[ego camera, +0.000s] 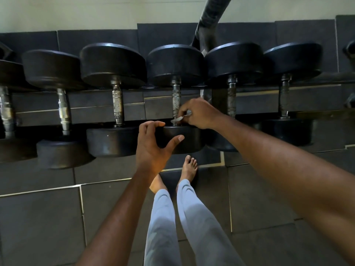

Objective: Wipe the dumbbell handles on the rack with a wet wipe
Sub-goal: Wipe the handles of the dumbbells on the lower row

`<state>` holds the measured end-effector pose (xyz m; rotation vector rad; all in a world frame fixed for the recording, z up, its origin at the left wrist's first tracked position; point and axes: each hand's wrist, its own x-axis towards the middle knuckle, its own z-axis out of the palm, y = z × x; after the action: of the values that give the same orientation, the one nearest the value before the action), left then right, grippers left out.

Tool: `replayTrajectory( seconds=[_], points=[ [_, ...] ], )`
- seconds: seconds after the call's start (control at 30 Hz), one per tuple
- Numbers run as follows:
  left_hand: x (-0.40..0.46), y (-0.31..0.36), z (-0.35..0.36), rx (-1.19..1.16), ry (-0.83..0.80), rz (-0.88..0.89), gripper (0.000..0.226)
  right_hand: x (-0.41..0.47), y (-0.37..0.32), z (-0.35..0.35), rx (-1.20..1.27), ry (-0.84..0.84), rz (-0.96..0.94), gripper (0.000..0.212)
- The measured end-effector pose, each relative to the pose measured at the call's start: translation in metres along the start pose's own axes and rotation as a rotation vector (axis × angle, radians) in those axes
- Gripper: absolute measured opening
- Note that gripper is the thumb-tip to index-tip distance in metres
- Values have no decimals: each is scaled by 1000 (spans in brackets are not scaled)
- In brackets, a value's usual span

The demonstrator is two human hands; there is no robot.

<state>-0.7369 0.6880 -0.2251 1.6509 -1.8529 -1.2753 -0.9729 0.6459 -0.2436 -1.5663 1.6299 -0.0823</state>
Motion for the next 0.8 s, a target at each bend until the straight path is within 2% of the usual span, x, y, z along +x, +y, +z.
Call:
replayTrajectory(
  seconds=[0.27,0.5,0.63,0.8],
  points=[
    [0,2,-1,-2,0,-10,70,10,-13,12,11,296,-44,11],
    [0,2,-1,-14,0,-13,69,37,-20,1,85,623,117,34],
    [-2,1,0,-25,-1,-21,70,41,-20,4,180,740,222,29],
    [-2,2,-1,-23,-2,-30,71,42,-21,7,242,783,282,24]
  ],
)
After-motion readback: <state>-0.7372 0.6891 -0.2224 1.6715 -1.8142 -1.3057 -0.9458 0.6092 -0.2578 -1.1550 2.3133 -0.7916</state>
